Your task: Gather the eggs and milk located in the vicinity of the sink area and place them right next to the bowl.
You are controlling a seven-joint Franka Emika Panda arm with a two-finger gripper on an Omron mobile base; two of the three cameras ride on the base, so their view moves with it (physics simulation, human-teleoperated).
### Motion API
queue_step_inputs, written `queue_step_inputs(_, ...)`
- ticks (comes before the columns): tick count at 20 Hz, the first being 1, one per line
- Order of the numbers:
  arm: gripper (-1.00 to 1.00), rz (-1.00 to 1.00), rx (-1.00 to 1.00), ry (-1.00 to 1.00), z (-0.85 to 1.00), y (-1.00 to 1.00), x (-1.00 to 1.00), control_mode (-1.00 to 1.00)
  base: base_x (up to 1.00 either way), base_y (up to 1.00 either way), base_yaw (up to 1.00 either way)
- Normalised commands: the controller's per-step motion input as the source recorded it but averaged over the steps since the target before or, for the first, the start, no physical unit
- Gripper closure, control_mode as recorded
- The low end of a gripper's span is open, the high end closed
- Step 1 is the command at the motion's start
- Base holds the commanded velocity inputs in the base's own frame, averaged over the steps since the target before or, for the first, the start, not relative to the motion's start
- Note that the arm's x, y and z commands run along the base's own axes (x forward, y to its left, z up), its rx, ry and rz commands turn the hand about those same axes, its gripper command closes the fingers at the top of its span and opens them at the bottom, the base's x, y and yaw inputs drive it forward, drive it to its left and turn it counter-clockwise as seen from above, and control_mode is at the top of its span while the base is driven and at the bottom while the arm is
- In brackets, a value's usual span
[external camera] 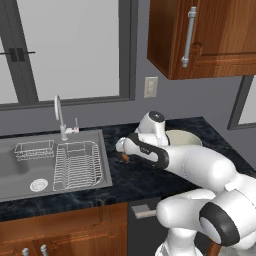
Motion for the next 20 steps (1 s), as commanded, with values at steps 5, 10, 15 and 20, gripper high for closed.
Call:
queue_step_inputs(5,-1.00,-0.05,0.00,0.00,-0.07,0.00,0.23,-1.00,0.00,0.00,0.00)
queue_step_inputs(10,-1.00,-0.07,-0.03,0.00,-0.16,0.00,0.11,-1.00,0.00,0.00,0.00)
queue_step_inputs(15,-1.00,-0.03,-0.03,0.00,-0.21,0.00,0.20,-1.00,0.00,0.00,0.00)
queue_step_inputs(20,-1.00,0.00,-0.01,0.00,-0.17,0.00,0.21,-1.00,0.00,0.00,0.00)
